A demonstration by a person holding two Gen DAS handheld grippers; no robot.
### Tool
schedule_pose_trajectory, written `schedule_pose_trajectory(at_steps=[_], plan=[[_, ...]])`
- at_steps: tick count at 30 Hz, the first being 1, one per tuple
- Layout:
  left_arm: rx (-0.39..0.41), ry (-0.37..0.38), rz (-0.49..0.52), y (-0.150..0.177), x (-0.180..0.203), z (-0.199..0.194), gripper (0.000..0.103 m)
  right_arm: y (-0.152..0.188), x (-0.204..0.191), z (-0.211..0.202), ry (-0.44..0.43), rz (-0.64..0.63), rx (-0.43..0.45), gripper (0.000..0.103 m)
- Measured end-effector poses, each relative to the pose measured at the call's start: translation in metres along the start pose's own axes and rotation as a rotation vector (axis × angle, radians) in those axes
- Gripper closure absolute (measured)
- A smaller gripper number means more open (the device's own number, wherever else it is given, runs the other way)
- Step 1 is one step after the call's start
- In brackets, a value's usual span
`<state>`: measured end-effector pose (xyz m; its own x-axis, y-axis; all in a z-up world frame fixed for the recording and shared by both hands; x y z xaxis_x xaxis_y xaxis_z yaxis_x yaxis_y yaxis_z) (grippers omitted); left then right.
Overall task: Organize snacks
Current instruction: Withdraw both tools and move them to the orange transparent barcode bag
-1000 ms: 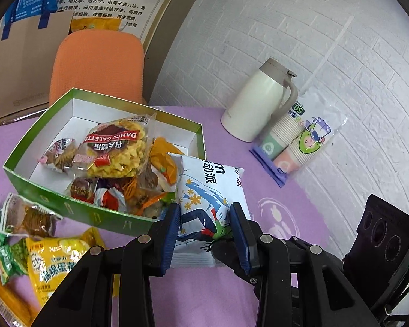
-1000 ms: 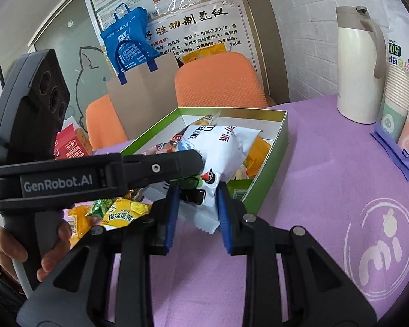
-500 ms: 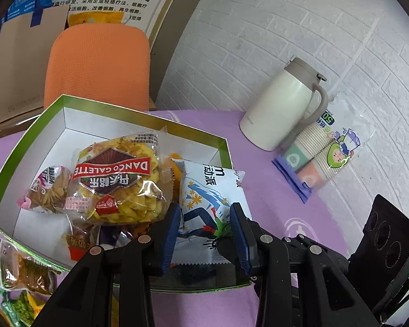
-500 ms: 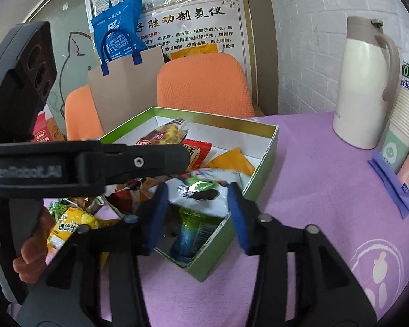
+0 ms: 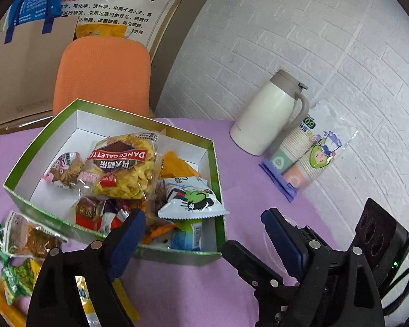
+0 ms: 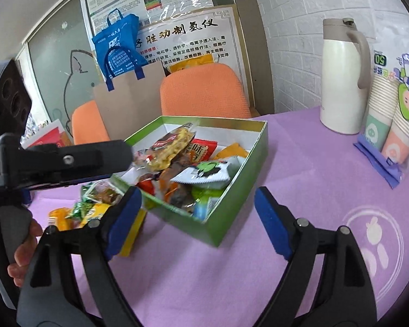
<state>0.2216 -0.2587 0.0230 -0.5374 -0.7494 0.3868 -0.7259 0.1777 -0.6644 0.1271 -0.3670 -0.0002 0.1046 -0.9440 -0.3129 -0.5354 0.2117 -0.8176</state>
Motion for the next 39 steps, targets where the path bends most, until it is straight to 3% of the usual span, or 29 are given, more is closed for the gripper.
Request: schedule_pose_trajectory(at_steps=[3,7,14,19,25,39], plan=[[0.03,-0.024,-0.017,0.015,-0.001,-0.027,0.012,0.012,-0.01,-0.012,-0.028,0.025,-0.006,0.009],[0.03,-0.123,-0.047,0.047,-0.016,-0.056,0.012,0.035,-0.029,-0.017,-0.071,0.036,-0.047,0.008],[-0.012,-0.24,-0.198,0.123,-0.071,-0.086,0.012,0.075,-0.066,-0.001,-0.136,0.018,-0.174,0.008],[-0.025,-0.295,-0.292,0.159,-0.107,-0.105,0.012,0.091,-0.091,0.012,-0.169,0.004,-0.227,0.008],[0.021,-0.332,-0.351,0.173,-0.14,-0.134,0.012,0.1,-0.123,0.023,-0.208,-0.043,-0.264,0.008],[0.115,-0.296,-0.382,0.162,-0.183,-0.166,0.015,0.119,-0.189,0.059,-0.282,-0.146,-0.355,0.009]])
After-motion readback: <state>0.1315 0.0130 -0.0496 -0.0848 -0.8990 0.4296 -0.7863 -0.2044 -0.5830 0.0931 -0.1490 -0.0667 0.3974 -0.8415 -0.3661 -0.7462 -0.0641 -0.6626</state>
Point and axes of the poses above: each gripper's, at about its wrist camera, not at the fingertips, and z roughly the way its jaws point, x to its right, y to its underside, the point moved 5 cm from there along z, roughly the way its jaws point, and after that the axes turned 5 degrees about -y, right-handed, at the moved point
